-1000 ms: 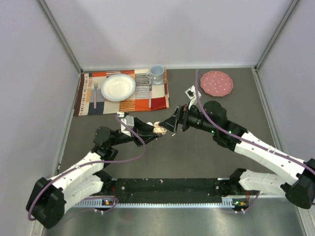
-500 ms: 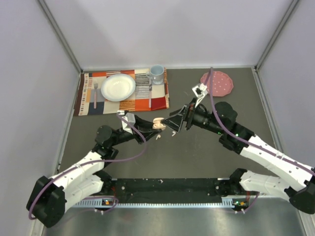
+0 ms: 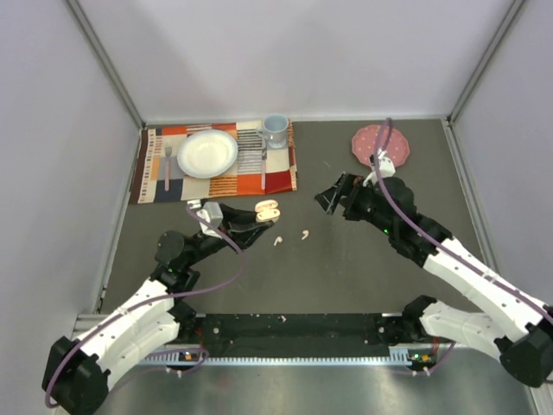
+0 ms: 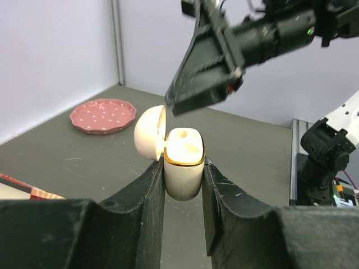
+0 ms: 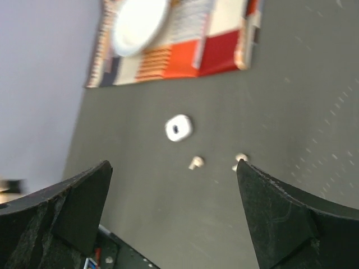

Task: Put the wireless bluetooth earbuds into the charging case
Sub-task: Pick up the left earbud from the center of the board.

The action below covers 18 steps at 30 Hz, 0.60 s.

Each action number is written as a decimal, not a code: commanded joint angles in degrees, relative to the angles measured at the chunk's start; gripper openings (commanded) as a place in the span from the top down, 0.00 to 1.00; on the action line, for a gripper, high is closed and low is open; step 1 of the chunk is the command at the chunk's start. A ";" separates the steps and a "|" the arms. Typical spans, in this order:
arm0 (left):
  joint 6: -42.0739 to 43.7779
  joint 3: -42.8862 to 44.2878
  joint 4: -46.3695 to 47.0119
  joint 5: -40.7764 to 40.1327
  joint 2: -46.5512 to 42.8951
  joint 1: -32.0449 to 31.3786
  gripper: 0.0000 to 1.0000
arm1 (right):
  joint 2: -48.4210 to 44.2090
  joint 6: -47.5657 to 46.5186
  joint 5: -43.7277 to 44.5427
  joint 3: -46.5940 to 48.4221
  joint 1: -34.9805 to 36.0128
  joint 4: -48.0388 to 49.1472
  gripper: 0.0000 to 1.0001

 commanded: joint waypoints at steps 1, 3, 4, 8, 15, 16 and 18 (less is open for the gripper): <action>1.75 0.53 -2.24 -3.09 -5.16 0.39 1.00 | 5.31 -0.08 9.61 3.23 -0.60 -10.88 0.01; 2.28 0.62 -4.17 -4.40 -7.18 0.39 1.00 | 7.07 0.44 13.13 4.20 -0.60 -14.40 0.01; 2.54 0.62 -4.52 -4.67 -7.80 0.39 1.00 | 9.08 0.88 14.27 4.98 -0.60 -15.45 0.01; 3.25 1.14 -6.37 -5.64 -9.56 0.39 1.00 | 13.31 1.77 15.86 6.66 -0.34 -18.63 0.01; 3.69 1.06 -7.87 -5.90 -10.70 0.39 1.00 | 13.51 13.70 19.99 6.31 -0.51 -20.56 0.01; 3.69 0.97 -7.78 -5.90 -10.88 0.39 1.00 | 12.89 14.68 19.73 5.26 -0.60 -19.17 0.01; 3.95 0.79 -8.13 -5.81 -11.32 0.39 1.00 | 12.53 14.16 19.03 4.73 -0.51 -17.67 0.01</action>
